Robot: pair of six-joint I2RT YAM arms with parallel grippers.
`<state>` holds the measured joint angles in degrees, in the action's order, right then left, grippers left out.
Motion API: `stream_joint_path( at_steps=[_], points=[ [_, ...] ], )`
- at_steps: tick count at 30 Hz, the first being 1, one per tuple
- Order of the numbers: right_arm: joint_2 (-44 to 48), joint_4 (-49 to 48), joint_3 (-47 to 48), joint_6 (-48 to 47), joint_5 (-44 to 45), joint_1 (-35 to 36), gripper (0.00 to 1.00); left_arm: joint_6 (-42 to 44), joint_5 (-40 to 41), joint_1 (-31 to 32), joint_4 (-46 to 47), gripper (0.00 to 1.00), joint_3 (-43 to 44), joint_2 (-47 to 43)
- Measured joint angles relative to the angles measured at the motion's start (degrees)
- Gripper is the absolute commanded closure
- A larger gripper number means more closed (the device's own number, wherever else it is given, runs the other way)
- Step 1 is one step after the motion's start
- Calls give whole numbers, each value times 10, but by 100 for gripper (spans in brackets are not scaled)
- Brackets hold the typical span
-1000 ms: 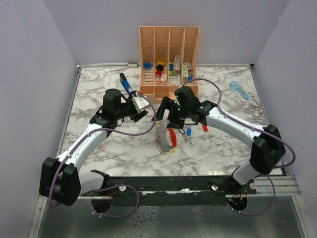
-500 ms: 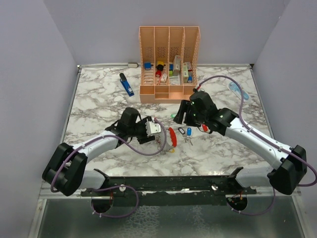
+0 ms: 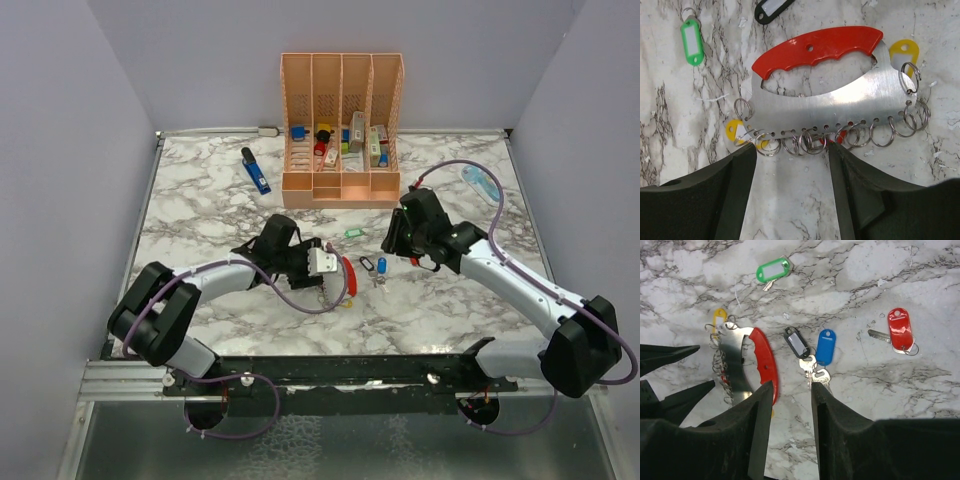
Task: Put the keys on the keyring
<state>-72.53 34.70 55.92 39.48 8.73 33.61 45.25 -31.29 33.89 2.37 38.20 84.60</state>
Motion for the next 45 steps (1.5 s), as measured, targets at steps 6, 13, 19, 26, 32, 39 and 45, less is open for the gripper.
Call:
stream_joint_path(
  at_steps=[6, 13, 19, 26, 32, 39, 45],
  points=[
    [-8, -17, -21, -18, -9, -17, 74, 13, -17, 3, -14, 48, 27, 21],
    [-9, -32, -27, -29, -17, -26, 83, 23, -30, 4, -32, 57, 27, 24],
    [-9, -35, -36, -30, -24, -26, 87, 30, -31, 7, -48, 61, 27, 24],
    [-3, -35, -40, -30, -26, -26, 90, 43, -31, 11, -73, 61, 26, 24],
    [-1, -35, -51, -30, -31, -26, 91, 50, -31, 31, -77, 63, 26, 24],
    [0, -35, -52, -30, -33, -26, 93, 61, -25, 52, -85, 69, 26, 30],
    [0, -35, -52, -30, -33, -26, 94, 72, -14, 62, -92, 79, 26, 37]
  ],
)
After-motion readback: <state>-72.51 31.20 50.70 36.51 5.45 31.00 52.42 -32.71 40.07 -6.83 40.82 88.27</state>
